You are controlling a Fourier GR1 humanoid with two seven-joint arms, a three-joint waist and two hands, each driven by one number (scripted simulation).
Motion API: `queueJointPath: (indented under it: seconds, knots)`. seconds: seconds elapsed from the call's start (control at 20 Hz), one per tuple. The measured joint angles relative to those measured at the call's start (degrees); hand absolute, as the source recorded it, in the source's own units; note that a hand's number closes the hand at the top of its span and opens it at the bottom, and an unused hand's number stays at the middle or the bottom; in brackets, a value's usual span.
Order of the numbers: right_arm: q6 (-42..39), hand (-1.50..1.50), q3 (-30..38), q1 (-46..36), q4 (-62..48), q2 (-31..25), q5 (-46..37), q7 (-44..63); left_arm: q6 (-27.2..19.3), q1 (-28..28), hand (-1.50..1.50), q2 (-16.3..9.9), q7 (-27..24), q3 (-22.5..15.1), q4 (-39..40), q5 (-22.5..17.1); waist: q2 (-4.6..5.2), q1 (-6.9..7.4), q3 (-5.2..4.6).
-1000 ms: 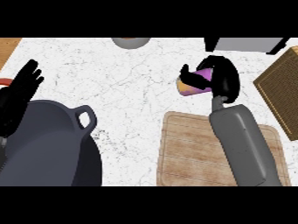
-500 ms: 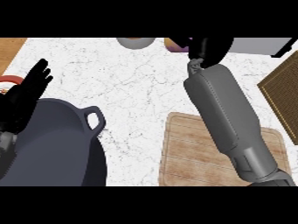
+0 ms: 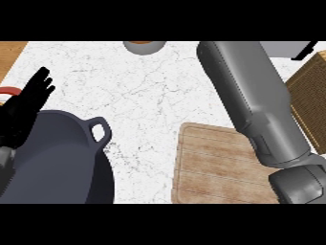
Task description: Pick the can from the cutting board and place it in the basket
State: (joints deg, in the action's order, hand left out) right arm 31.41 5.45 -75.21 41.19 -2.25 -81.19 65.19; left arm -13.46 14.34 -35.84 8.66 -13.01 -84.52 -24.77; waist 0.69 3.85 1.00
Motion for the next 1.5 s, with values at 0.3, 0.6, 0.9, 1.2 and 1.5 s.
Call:
queueJointPath:
  seconds: [0.3, 0.6, 0.9, 1.2, 1.5]
  knots:
    - [0.16, 1.50, 4.67, -5.95, -6.09, -4.39, -4.75, 0.58, -0.05, -0.19, 0.00, -0.52, 0.07, -0.04, 0.19, -0.67, 0.12, -0.51, 0.19]
    - [-0.56, 1.50, 8.01, -7.97, -11.53, -9.55, -9.67, 1.57, -0.68, -0.61, 0.00, -0.73, -0.37, -0.16, -0.21, -0.48, 0.11, -0.80, 0.13]
    - [-1.70, 1.50, 10.71, -7.89, -14.34, -13.63, -13.23, 2.52, -0.75, -1.28, 0.00, -1.12, -0.64, 0.25, 0.08, -1.00, -0.22, -1.56, 0.13]
    - [-0.76, 1.50, 13.29, -4.08, -13.92, -14.95, -13.97, 1.11, -0.80, -2.20, 0.00, -1.40, -0.76, 0.66, 0.51, -1.26, -0.77, -2.68, 0.26]
    - [1.68, 1.50, 15.94, 1.43, -10.78, -15.31, -12.70, -1.98, -1.34, -3.02, 0.00, -1.46, -1.36, 0.80, 1.00, -0.87, -1.21, -3.64, 0.45]
